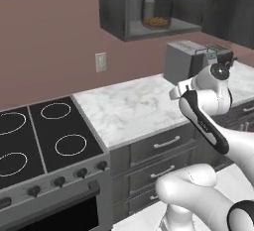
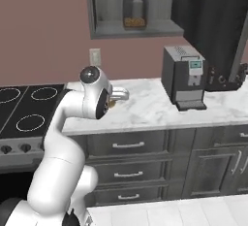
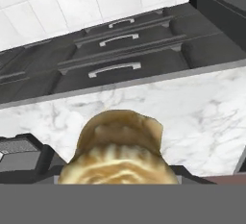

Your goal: Pick the jar and candle from the dining table and place them in the open cabinet. Close the cabinet after placing the objects.

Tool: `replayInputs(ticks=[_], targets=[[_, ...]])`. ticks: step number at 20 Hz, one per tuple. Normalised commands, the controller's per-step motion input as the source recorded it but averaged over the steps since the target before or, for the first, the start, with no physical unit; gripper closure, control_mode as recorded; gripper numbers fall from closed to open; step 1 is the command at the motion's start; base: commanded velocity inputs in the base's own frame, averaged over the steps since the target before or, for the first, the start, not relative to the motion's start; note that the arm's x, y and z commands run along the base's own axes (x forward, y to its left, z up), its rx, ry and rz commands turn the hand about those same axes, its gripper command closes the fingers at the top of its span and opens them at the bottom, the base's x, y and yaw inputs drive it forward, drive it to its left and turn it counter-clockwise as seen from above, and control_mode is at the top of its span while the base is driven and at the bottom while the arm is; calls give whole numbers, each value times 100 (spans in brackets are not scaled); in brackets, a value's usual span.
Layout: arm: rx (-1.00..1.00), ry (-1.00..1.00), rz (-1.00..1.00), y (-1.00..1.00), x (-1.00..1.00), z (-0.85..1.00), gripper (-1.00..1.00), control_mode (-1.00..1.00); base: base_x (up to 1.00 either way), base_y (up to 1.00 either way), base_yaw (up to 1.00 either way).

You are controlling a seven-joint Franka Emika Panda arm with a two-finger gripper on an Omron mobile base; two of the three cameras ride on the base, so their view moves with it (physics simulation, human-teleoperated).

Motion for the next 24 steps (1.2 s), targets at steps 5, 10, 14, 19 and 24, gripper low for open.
replayInputs(ticks=[5, 10, 14, 19, 24], targets=[[0, 0, 0, 0, 0, 0, 100, 100, 44, -59, 31], [0, 0, 0, 0, 0, 0, 100, 100, 11, -44, 19], [0, 0, 0, 0, 0, 0, 100, 100, 5, -12, 16], [0, 0, 0, 0, 0, 0, 100, 100, 37, -1, 18], [0, 0, 0, 0, 0, 0, 100, 100, 48, -27, 22]])
